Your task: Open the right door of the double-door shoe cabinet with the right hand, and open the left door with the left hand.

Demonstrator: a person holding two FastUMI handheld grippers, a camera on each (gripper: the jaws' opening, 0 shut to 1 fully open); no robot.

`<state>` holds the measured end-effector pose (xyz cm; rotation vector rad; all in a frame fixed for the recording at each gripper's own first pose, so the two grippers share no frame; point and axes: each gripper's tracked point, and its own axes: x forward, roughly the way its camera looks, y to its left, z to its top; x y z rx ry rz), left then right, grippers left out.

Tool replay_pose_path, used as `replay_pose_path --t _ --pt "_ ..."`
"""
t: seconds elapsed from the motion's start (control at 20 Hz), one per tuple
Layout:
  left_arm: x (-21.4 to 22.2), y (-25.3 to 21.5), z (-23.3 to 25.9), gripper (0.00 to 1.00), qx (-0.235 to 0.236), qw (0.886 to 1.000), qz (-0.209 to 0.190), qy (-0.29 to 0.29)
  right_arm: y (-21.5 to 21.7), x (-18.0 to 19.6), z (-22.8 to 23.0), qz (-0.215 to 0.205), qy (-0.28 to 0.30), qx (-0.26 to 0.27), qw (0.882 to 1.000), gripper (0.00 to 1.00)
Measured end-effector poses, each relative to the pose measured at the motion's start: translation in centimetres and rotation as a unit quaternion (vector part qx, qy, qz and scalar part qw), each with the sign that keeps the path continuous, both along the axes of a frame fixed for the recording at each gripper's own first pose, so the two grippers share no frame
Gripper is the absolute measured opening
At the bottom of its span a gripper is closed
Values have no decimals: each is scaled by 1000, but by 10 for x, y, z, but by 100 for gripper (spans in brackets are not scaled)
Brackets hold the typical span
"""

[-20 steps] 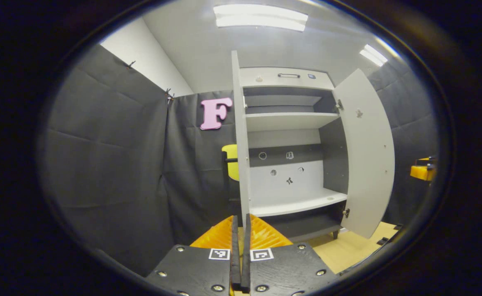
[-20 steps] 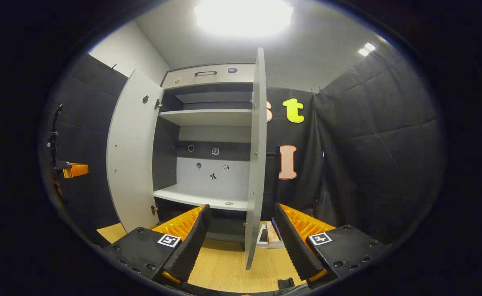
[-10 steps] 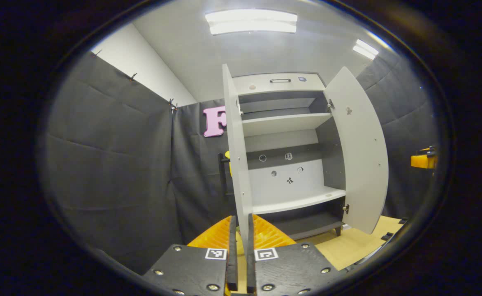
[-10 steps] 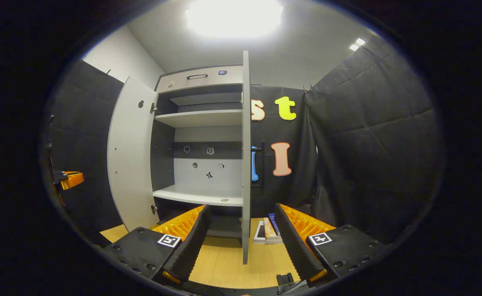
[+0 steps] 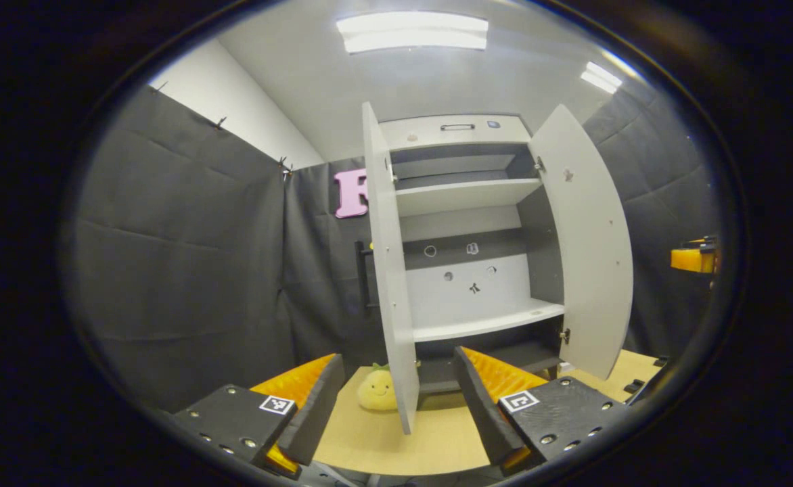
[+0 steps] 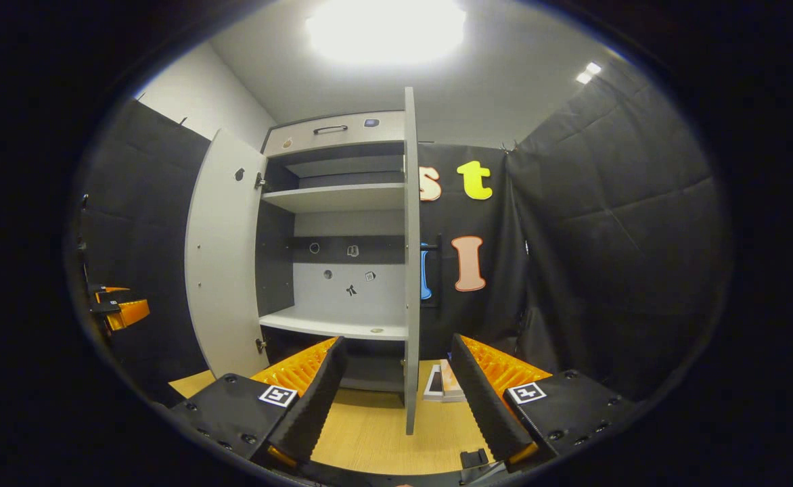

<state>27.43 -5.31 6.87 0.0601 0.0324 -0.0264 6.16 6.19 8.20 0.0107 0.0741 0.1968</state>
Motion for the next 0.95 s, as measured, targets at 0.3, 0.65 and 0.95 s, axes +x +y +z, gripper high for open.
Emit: replay_pose_path --t 0.3,0.65,0.95 --pt "-8 16 -8 95 -13 999 36 4 0 3 2 -5 -9 -1 1000 97" --pt "-11 19 -9 95 -7 999 48 -3 -1 9 2 -8 -9 8 1000 97" --pt "-8 18 -13 95 -8 999 50 3 -2 10 -2 -11 -13 -16 1000 91"
